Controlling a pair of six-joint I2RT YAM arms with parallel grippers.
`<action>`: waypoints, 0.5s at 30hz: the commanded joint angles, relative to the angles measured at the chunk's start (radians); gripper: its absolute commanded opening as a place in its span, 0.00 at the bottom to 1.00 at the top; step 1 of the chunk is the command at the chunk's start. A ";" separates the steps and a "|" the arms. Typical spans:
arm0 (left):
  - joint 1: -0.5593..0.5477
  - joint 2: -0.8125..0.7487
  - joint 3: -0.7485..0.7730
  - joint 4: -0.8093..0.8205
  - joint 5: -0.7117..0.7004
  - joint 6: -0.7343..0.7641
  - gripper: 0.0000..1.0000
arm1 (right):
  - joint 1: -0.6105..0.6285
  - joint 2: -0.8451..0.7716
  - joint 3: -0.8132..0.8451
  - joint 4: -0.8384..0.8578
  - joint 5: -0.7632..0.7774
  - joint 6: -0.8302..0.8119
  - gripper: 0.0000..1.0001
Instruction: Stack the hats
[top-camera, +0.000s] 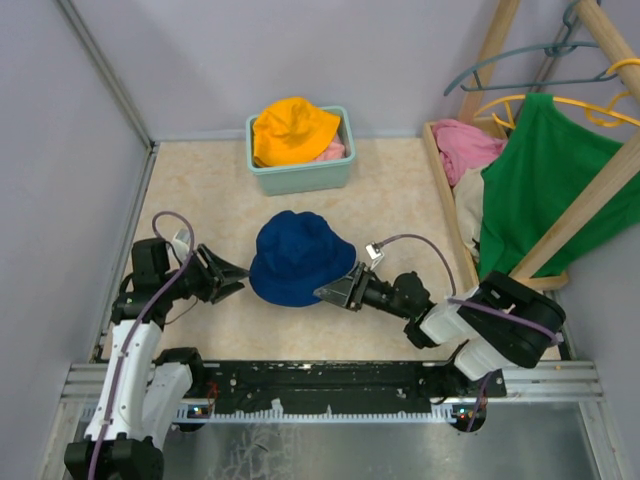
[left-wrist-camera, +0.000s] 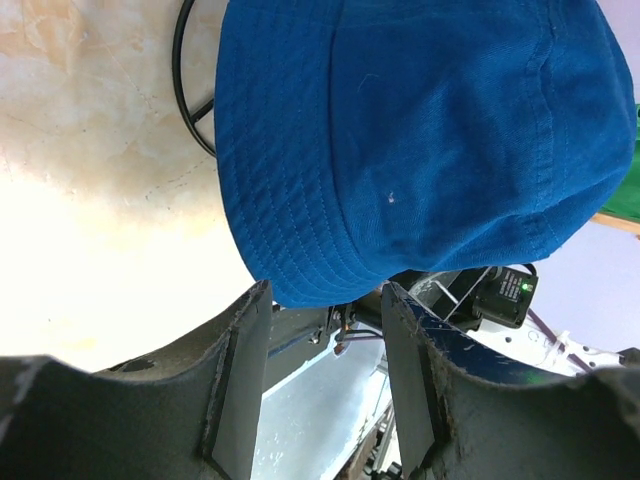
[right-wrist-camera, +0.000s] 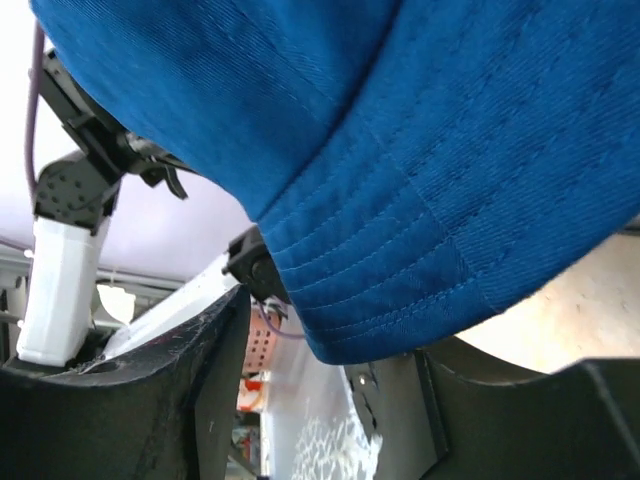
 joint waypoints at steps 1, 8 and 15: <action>0.004 0.002 0.045 0.006 -0.014 0.035 0.54 | 0.008 0.018 0.051 0.159 0.042 0.001 0.48; 0.005 0.017 0.044 0.027 -0.025 0.044 0.54 | 0.007 0.045 0.071 0.114 0.022 -0.023 0.13; 0.004 0.078 0.071 0.065 -0.034 0.060 0.55 | 0.005 0.116 0.050 0.101 -0.017 -0.053 0.04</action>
